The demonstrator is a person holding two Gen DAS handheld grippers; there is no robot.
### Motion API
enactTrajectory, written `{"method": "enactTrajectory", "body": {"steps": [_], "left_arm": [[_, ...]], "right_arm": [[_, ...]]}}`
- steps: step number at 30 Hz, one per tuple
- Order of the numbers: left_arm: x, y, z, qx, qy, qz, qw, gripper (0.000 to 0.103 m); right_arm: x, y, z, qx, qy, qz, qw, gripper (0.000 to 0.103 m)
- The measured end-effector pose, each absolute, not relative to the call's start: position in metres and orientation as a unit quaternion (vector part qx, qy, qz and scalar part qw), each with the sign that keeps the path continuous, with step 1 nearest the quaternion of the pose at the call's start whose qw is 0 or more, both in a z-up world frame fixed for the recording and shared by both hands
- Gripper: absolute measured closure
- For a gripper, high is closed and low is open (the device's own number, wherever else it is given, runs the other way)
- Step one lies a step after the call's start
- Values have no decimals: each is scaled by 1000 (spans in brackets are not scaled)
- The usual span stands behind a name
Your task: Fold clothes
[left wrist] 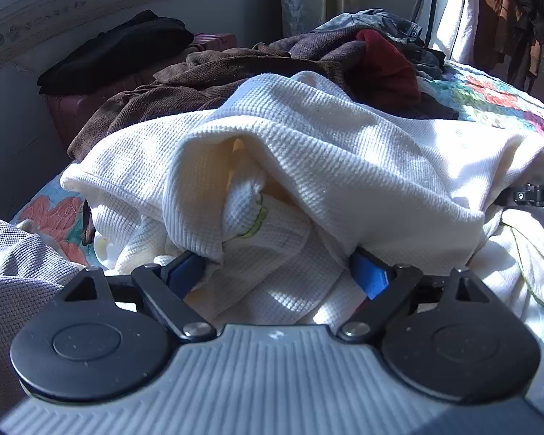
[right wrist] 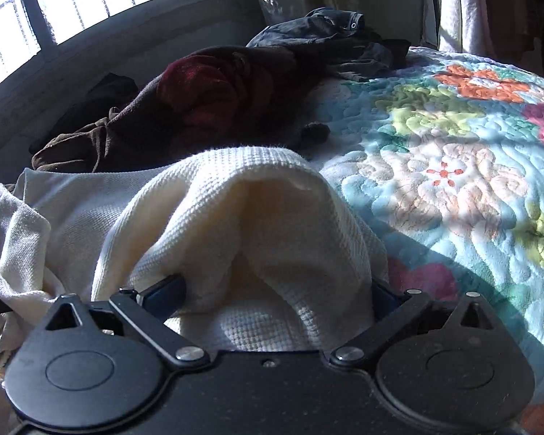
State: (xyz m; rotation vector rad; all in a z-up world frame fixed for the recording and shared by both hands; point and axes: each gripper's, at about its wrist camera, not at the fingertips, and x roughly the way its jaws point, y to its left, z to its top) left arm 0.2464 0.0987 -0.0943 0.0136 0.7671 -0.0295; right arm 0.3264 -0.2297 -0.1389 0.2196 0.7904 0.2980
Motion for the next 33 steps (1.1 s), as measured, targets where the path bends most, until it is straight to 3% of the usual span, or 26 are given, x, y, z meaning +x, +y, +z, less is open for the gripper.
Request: {"method": "enactTrajectory", "body": {"steps": [2,4,5,6,9,13,16,18,21,23,25,27,33], "left_arm": [[246,96,-96,6,370,-6,929,17],[240,88,-93,-1,352,-3,936,27],[236,84,-91,-5,343,-3,939,42],[233,81,-90,-12,331,-4,943,49],[234,66,-94,-8,337,-2,941,50],[232,58,-95,22,331,0,943,54],[222,67,-87,29,323,-3,946,75],[216,73,-81,33,317,-5,948,84],[207,82,-73,39,309,-8,950,87],[199,87,-67,52,294,-5,954,85],[192,94,-62,60,276,3,959,75],[190,105,-58,48,263,8,963,45],[197,130,-62,24,265,16,964,16]], "right_arm": [[325,-223,-138,85,377,153,909,13],[325,-216,-133,76,377,165,908,30],[325,-213,-131,77,379,168,907,35],[323,-209,-129,73,377,175,907,42],[316,-196,-123,55,371,198,905,54],[299,-171,-110,5,359,244,901,62],[285,-164,-93,1,340,292,894,72],[276,-161,-83,-14,332,306,892,72],[269,-159,-76,-54,319,286,902,67],[272,-165,-79,-64,320,261,908,57],[278,-175,-82,-43,332,244,910,29],[285,-185,-85,-19,345,236,908,20],[304,-220,-111,71,390,210,894,19]]}}
